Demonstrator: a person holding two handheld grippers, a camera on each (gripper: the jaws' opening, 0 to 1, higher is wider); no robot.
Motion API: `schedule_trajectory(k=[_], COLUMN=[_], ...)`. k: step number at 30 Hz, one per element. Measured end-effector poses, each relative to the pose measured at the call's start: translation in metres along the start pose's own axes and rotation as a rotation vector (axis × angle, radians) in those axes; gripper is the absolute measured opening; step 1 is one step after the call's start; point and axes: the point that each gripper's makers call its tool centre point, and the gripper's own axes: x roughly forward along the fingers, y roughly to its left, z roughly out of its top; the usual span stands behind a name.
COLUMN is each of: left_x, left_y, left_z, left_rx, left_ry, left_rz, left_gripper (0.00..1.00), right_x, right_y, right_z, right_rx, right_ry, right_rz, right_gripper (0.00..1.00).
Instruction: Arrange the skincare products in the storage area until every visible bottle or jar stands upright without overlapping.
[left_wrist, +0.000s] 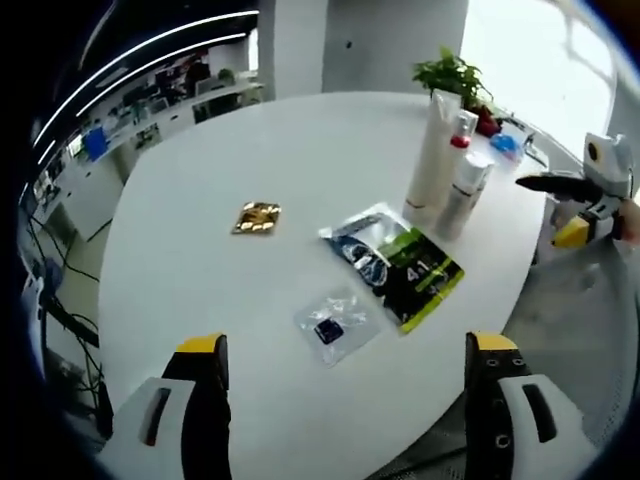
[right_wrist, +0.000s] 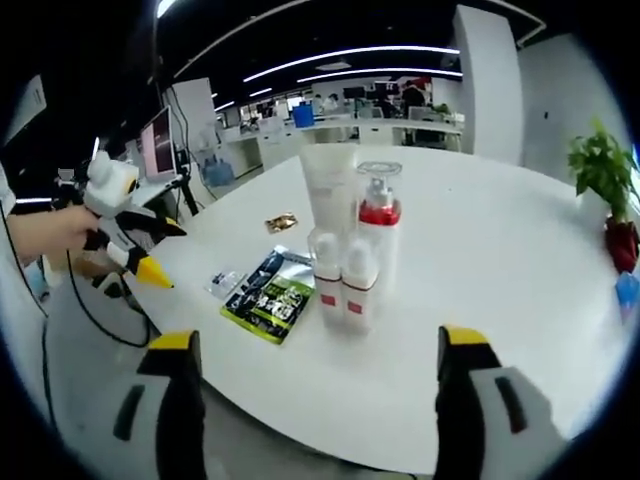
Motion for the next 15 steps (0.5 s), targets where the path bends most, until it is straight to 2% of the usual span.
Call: schedule_trajectory(k=[15], left_x=[0.033], left_y=[0.029], left_z=[0.029], left_rx=[0.042], left_ry=[0.043], left_rz=[-0.008], left_gripper=[0.95], right_x=[0.000], right_y=[-0.003], right_z=[-0.001], right_rx=[0.018], right_ry=[0.005], right_rz=[-0.008], right_gripper=[0.98])
